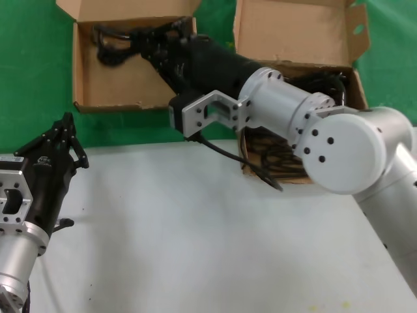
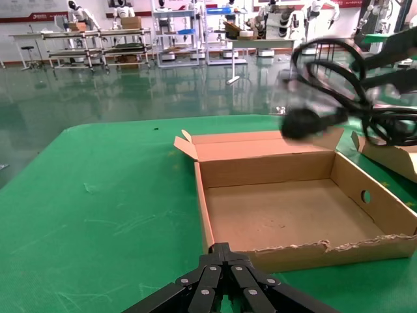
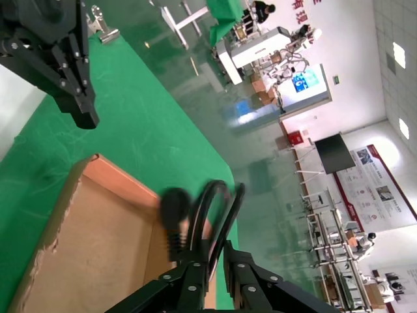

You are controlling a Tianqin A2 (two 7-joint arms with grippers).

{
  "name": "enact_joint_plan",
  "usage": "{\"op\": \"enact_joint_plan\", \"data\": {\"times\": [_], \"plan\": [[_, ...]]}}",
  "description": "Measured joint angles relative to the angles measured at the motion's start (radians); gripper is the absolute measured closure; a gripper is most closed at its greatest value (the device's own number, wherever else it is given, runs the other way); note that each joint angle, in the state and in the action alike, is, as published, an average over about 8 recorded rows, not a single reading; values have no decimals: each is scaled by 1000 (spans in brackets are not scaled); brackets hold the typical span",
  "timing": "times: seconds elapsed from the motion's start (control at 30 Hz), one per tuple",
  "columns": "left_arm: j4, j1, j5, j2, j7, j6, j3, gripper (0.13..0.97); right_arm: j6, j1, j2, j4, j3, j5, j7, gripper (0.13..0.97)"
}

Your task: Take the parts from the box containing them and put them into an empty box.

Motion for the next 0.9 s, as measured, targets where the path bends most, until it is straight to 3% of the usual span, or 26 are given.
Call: {"op": "enact_joint_plan", "data": {"times": [0.2, 0.37, 0.5, 0.9], "plan": [[0, 0, 0, 0, 0, 0, 0, 952, 48, 13, -5, -61, -28, 74, -67, 904], [0, 0, 0, 0, 0, 0, 0, 952, 54, 6, 7, -48, -18, 93, -76, 845], [0, 0, 0, 0, 0, 0, 0, 952, 44, -19, 27, 10, 16, 80, -54, 809], [0, 0, 0, 0, 0, 0, 0, 952, 12, -182, 107, 260, 178, 18, 43, 569]]}}
